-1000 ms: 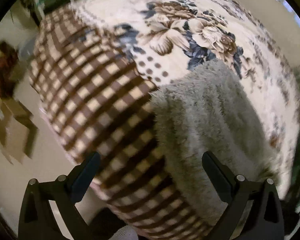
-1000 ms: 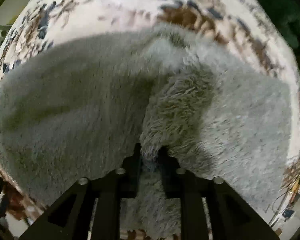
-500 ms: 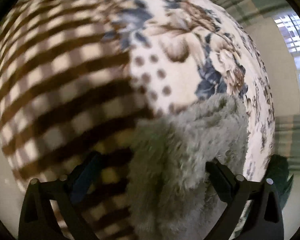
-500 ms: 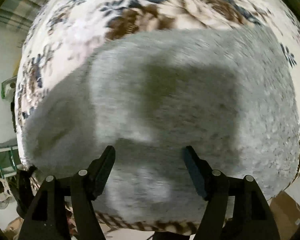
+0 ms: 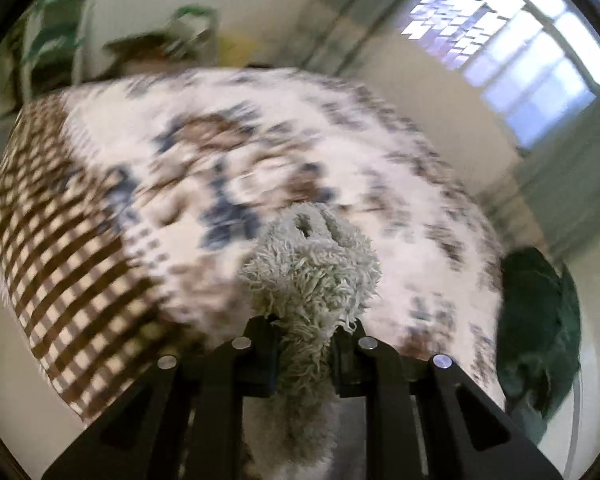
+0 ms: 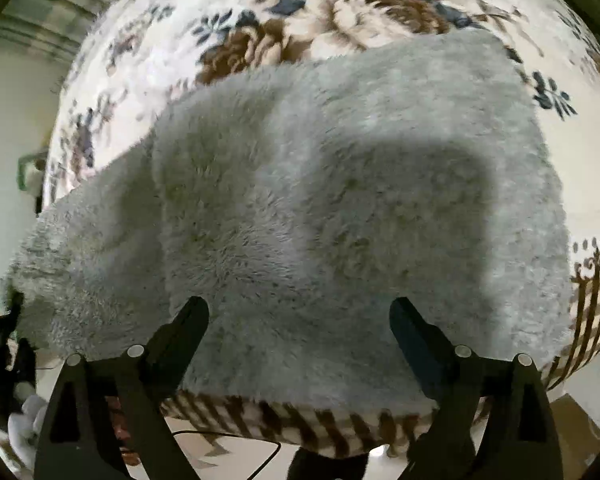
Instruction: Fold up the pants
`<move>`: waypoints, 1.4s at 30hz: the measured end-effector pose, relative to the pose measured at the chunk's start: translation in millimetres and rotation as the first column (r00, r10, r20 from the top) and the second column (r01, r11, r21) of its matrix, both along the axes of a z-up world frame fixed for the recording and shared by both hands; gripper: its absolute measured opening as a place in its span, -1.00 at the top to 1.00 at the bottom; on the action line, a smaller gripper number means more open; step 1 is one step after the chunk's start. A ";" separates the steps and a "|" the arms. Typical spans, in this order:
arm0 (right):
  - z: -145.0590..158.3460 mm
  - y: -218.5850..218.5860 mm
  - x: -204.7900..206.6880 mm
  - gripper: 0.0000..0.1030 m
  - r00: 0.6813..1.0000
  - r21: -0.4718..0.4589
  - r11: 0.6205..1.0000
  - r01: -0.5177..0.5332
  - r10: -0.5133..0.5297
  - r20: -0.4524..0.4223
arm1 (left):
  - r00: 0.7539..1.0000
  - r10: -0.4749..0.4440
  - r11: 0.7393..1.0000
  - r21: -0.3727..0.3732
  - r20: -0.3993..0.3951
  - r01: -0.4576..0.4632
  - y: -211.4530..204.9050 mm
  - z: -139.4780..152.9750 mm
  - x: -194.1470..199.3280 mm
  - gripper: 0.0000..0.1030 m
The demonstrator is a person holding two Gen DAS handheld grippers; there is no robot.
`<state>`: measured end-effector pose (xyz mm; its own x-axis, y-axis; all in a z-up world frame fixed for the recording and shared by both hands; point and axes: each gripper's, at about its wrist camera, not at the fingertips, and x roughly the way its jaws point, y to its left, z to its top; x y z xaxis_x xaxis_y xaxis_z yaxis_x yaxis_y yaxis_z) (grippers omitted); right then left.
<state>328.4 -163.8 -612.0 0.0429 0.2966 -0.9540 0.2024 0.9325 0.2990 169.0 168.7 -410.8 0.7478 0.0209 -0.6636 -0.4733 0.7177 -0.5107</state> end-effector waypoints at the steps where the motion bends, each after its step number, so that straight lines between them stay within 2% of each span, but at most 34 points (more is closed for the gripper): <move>1: 4.8 -8.8 -2.9 -0.82 1.000 0.005 1.000 0.002 -0.002 0.007 | 0.999 -0.028 1.000 0.012 0.021 0.027 -13.8 12.9 1.2 0.70; 3: 14.4 -29.9 -10.7 -0.86 1.000 0.031 0.999 0.018 -0.019 0.022 | 0.993 -0.099 0.995 0.034 0.061 0.097 -54.2 42.0 1.8 0.70; 4: 18.5 -41.6 -15.4 -0.95 0.999 0.042 0.999 0.028 -0.029 0.025 | 0.986 -0.144 0.989 0.038 0.079 0.142 -81.1 56.3 1.8 0.70; 7: 27.9 -80.2 -25.3 -0.96 0.998 0.055 0.997 0.058 -0.060 0.036 | 0.962 -0.256 0.966 0.042 0.090 0.253 -148.6 75.4 5.6 0.70; 9: 32.8 -110.7 -31.0 -0.96 0.996 0.050 0.996 0.080 -0.082 0.036 | 0.936 -0.344 0.939 0.039 0.075 0.342 -205.7 76.8 12.6 0.70; 13: 36.9 -189.9 -46.8 -0.96 0.987 0.020 0.988 0.153 -0.154 0.041 | 0.876 -0.482 0.876 0.032 0.022 0.482 -302.9 59.2 26.1 0.70; 16: 32.8 -244.6 -57.6 -0.96 0.978 -0.014 0.979 0.205 -0.204 0.041 | 0.817 -0.575 0.816 0.031 -0.048 0.577 -370.9 30.2 35.7 0.70; 18: 28.9 -276.2 -64.0 -0.96 0.972 -0.028 0.972 0.233 -0.232 0.036 | 0.778 -0.620 0.779 0.037 -0.100 0.626 -401.6 12.1 38.5 0.70; 19: 25.5 -293.2 -66.9 -0.96 0.968 -0.033 0.968 0.249 -0.248 0.026 | 0.744 -0.651 0.749 0.031 -0.147 0.662 -420.1 -2.7 42.2 0.69; 21: 18.8 -314.5 -70.4 -0.96 0.960 -0.026 0.960 0.279 -0.279 0.012 | 0.701 -0.677 0.716 0.021 -0.225 0.698 -439.7 -22.0 43.4 0.66; 22: 16.8 -325.6 -72.7 -0.96 0.956 -0.022 0.956 0.292 -0.292 0.007 | 0.683 -0.682 0.703 0.022 -0.262 0.711 -447.1 -27.8 43.2 0.62; 23: 15.6 -336.5 -73.7 -0.96 0.953 -0.016 0.953 0.303 -0.303 0.004 | 0.679 -0.679 0.701 0.028 -0.281 0.713 -449.7 -29.7 42.8 0.48; 24: 15.4 -342.6 -74.8 -0.96 0.950 -0.009 0.950 0.312 -0.312 0.004 | 0.677 -0.678 0.699 0.034 -0.285 0.714 -451.7 -29.4 40.3 0.33; 26: 15.7 -352.6 -73.3 -0.96 0.946 0.014 0.946 0.325 -0.325 0.008 | 0.669 -0.699 0.687 0.024 -0.252 0.726 -452.4 -21.1 41.7 -0.85; 27: 15.6 -356.7 -71.1 -0.96 0.943 0.033 0.943 0.332 -0.332 0.010 | 0.678 -0.694 0.694 0.025 -0.242 0.720 -448.3 -11.7 43.9 -0.94; 30: 16.2 -357.1 -60.7 -0.96 0.941 0.097 0.938 0.334 -0.337 0.014 | 0.721 -0.660 0.728 0.056 -0.211 0.683 -425.8 9.1 54.4 -0.94; 33: 17.2 -337.9 -37.5 -0.96 0.955 0.188 0.940 0.284 -0.295 0.034 | 0.803 -0.543 0.799 0.142 -0.245 0.584 -371.0 31.5 70.2 -0.94; 36: 8.2 -307.0 -4.5 -0.96 0.968 0.281 0.934 0.222 -0.245 0.052 | 0.853 -0.435 0.843 0.201 -0.289 0.499 -313.4 26.9 87.7 -0.94; 38: -9.9 -285.6 18.1 -0.97 0.973 0.370 0.907 0.202 -0.229 0.031 | 0.855 -0.385 0.858 0.206 -0.347 0.470 -279.9 11.5 99.1 -0.94; 42: -50.7 -253.2 48.8 -0.98 0.976 0.449 0.867 0.215 -0.207 -0.068 | 0.839 -0.337 0.879 0.176 -0.428 0.443 -241.7 -20.6 117.3 -0.94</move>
<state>377.2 -417.0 -662.7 0.1387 0.6800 -0.7200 0.3881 0.6315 0.6712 286.3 -73.0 -431.3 0.4263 -0.0099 -0.9045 -0.2407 0.9626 -0.1240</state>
